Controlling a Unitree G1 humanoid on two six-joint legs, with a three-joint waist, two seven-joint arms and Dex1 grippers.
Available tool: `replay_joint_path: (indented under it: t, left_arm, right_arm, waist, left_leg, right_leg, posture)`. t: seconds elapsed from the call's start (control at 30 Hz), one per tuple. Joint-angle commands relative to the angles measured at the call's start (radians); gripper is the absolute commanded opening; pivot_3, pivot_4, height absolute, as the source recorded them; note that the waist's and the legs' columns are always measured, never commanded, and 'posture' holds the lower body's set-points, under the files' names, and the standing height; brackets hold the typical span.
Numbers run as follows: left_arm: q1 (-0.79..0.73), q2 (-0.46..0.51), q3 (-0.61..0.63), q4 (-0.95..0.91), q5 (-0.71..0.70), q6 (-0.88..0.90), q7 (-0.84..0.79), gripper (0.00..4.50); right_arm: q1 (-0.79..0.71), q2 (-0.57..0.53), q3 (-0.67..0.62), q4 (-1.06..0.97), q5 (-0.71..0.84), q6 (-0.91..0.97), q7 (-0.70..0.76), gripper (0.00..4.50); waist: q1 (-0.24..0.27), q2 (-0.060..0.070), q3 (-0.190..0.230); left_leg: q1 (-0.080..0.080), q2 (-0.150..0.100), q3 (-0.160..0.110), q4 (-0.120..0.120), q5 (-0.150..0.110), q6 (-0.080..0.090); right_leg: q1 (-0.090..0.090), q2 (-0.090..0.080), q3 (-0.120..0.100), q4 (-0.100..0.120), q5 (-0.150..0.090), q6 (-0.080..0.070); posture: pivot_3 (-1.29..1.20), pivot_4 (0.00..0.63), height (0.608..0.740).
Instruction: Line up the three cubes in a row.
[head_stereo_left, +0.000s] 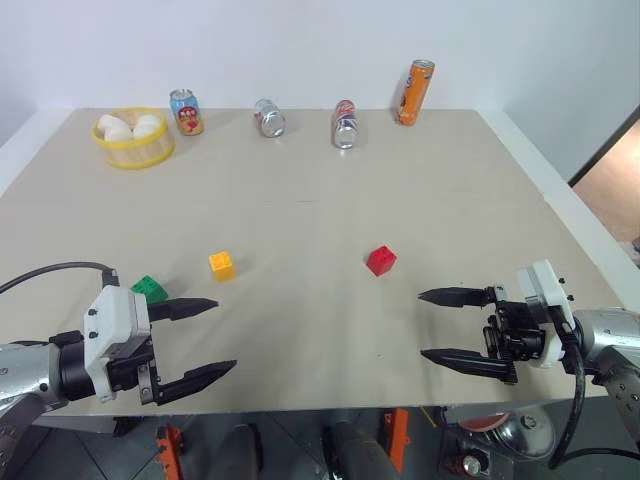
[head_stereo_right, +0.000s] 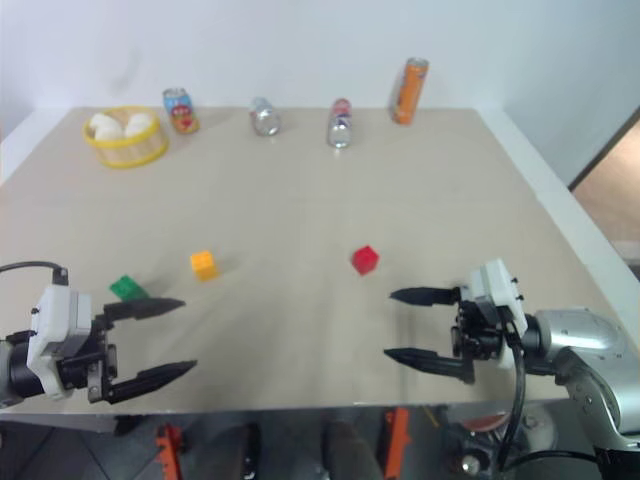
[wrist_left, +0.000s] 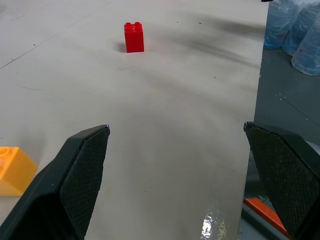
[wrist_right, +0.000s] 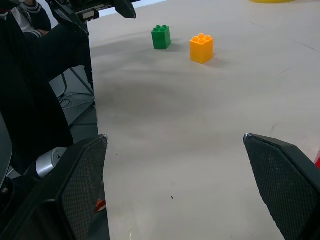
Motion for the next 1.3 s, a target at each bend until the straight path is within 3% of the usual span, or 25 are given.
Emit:
replay_joint_path:
  t: [0.03,0.8,0.93,1.03,1.17,1.3]
  left_arm:
    - [0.018,-0.005,0.037,-0.046,-0.006,-0.017,0.003,4.47]
    - [0.104,-0.049,-0.016,-0.079,0.06,-0.048,0.026,4.47]
    - [-0.025,-0.07,-0.042,-0.047,-0.012,0.014,0.133,4.47]
    - [-0.191,-0.149,-0.09,0.018,-0.057,0.068,0.293,4.47]
    - [-0.31,-0.251,-0.206,0.108,0.076,0.004,0.36,4.47]
    - [-0.359,-0.32,-0.306,0.183,0.154,-0.078,0.334,4.47]
  right_arm:
    - [-0.006,-0.01,-0.011,0.0,-0.002,-0.018,0.022,4.5]
    - [-0.005,-0.002,0.008,0.019,-0.033,-0.032,0.032,4.5]
    - [-0.134,0.067,0.042,0.058,-0.065,0.03,-0.162,4.5]
    - [-0.241,0.146,0.091,0.124,-0.158,0.063,-0.349,4.5]
    - [-0.335,0.242,0.147,0.221,-0.293,0.063,-0.541,4.5]
    - [-0.399,0.331,0.149,0.277,-0.319,0.098,-0.661,4.5]
  waist:
    - [0.0,0.0,0.0]
    - [0.0,0.0,0.0]
    - [-0.001,0.0,0.0]
    - [-0.001,0.0,0.0]
    - [-0.001,0.0,-0.001]
    - [-0.001,0.0,-0.001]
  left_leg:
    - [0.0,0.0,0.0,0.0,0.0,0.0]
    - [0.001,0.0,0.001,0.001,0.0,0.0]
    - [0.001,0.001,0.001,0.004,0.0,0.0]
    - [0.002,0.001,0.0,0.005,0.002,0.002]
    - [0.002,-0.001,0.001,0.008,0.003,0.003]
    - [0.0,-0.003,0.002,0.006,0.003,0.003]
  right_leg:
    - [0.0,0.0,0.0,0.0,0.0,0.0]
    - [0.001,0.0,0.001,0.0,0.001,0.0]
    - [0.001,0.001,0.001,0.0,0.003,0.0]
    - [0.003,0.002,0.001,0.0,0.005,0.001]
    - [0.005,0.002,0.002,0.0,0.009,0.003]
    - [0.003,0.001,0.007,0.0,0.01,0.006]
  posture:
    - [0.0,0.15,0.74]
    - [0.0,0.15,0.74]
    - [0.0,0.15,0.74]
    - [0.0,0.15,0.74]
    - [0.0,0.15,0.74]
    - [0.0,0.15,0.74]
